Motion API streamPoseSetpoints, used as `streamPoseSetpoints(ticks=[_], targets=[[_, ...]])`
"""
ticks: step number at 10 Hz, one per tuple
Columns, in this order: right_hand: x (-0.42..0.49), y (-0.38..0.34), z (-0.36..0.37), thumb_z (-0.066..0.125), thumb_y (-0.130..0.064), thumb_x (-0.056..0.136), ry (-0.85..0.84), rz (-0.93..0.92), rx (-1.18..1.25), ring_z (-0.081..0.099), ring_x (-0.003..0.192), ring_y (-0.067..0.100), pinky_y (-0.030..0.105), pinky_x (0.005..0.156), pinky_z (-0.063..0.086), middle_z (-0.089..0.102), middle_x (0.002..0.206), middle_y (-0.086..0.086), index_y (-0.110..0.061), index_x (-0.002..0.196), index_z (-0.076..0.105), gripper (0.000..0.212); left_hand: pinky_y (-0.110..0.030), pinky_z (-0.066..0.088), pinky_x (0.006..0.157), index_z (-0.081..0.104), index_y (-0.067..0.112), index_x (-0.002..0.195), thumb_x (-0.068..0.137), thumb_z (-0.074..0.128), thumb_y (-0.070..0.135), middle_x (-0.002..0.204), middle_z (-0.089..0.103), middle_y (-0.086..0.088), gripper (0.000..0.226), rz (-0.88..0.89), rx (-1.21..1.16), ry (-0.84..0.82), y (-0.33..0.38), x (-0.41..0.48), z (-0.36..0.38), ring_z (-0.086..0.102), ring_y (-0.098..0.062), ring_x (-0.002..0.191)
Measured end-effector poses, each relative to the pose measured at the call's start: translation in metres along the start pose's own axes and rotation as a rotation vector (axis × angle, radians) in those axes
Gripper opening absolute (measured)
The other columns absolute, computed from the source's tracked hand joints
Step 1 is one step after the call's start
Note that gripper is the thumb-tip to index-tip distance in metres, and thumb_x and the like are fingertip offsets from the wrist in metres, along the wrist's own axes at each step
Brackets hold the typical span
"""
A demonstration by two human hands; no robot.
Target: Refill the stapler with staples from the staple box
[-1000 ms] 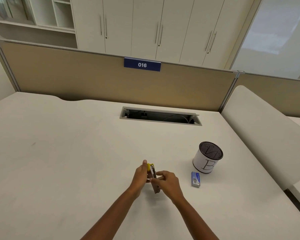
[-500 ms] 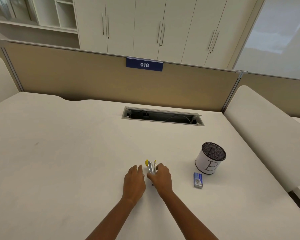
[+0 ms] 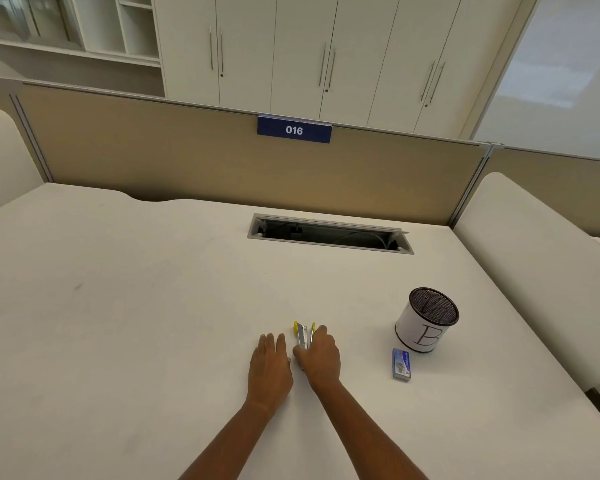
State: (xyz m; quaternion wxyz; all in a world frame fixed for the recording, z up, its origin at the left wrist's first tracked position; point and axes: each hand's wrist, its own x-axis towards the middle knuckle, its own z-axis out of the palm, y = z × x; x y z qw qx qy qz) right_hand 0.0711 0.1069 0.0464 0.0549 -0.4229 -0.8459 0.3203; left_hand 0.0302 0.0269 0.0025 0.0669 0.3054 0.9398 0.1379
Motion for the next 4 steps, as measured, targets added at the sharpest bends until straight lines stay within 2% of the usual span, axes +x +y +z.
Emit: streamPoseSetpoints(ticks=[1, 2, 3, 4], targets=[[0.001, 0.004, -0.001, 0.056, -0.031, 0.086, -0.020, -0.016, -0.029, 0.058, 0.106, 0.033, 0.034, 0.085, 0.046, 0.057, 0.115, 0.019, -0.002, 0.115, 0.041, 0.044, -0.030, 0.008, 0.118, 0.008, 0.009, 0.148, 0.100, 0.024, 0.023, 0.158, 0.008, -0.012, 0.052, 0.044, 0.021, 0.017, 0.000, -0.001, -0.001, 0.005, -0.024, 0.146], [0.002, 0.012, -0.002, 0.047, -0.041, 0.091, 0.015, -0.063, -0.041, 0.058, 0.103, 0.032, 0.035, 0.084, 0.047, 0.059, 0.112, 0.018, -0.002, 0.114, 0.044, 0.045, -0.030, 0.007, 0.118, 0.006, 0.008, 0.147, 0.100, 0.023, 0.026, 0.158, 0.006, -0.011, 0.053, 0.076, 0.051, 0.033, -0.002, 0.003, 0.001, 0.003, -0.021, 0.146], [0.004, 0.020, -0.009, 0.036, -0.028, 0.097, 0.069, -0.093, -0.062, 0.054, 0.104, 0.032, 0.038, 0.086, 0.045, 0.058, 0.111, 0.018, -0.004, 0.110, 0.049, 0.030, -0.031, 0.019, 0.117, 0.018, 0.002, 0.145, 0.097, 0.037, 0.031, 0.155, 0.017, -0.017, 0.060, 0.086, 0.030, 0.093, -0.001, 0.003, -0.009, 0.017, -0.023, 0.145], [0.011, 0.035, -0.013, 0.029, -0.020, 0.098, 0.140, -0.132, -0.172, 0.050, 0.108, 0.028, 0.037, 0.086, 0.044, 0.053, 0.116, 0.014, -0.007, 0.114, 0.048, 0.028, -0.038, 0.049, 0.095, 0.057, -0.003, 0.121, 0.076, 0.072, 0.034, 0.131, 0.054, -0.026, 0.060, 0.104, -0.017, 0.244, -0.002, 0.005, -0.015, 0.055, -0.033, 0.121]])
